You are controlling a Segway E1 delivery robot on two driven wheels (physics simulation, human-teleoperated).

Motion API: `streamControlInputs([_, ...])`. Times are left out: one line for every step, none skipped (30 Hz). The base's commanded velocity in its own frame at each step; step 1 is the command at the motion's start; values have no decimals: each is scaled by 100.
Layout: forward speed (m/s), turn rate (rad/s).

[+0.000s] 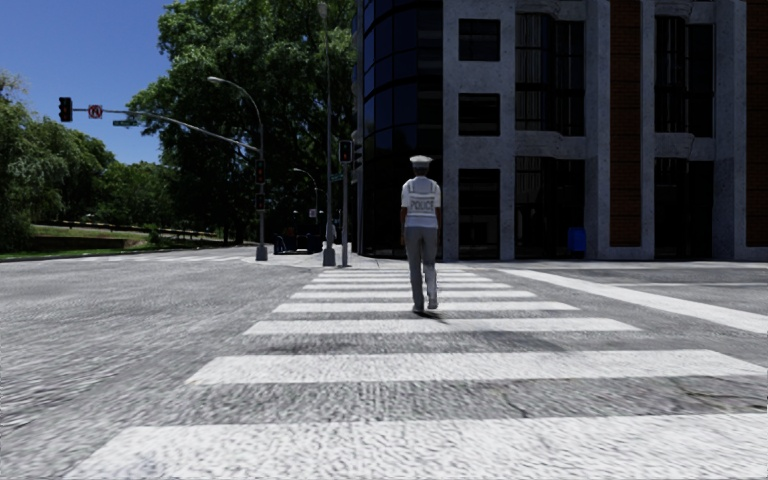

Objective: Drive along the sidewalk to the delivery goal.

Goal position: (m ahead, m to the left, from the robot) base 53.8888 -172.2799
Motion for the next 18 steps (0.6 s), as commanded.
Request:
streamControlInputs([144,0])
streamControlInputs([144,0])
streamControlInputs([144,0])
streamControlInputs([144,0])
streamControlInputs([144,0])
streamControlInputs([144,0])
streamControlInputs([144,0])
streamControlInputs([144,0])
streamControlInputs([144,0])
streamControlInputs([143,0])
streamControlInputs([143,0])
streamControlInputs([143,0])
streamControlInputs([143,0])
streamControlInputs([143,0])
streamControlInputs([143,0])
streamControlInputs([143,0])
streamControlInputs([143,0])
streamControlInputs([143,0])
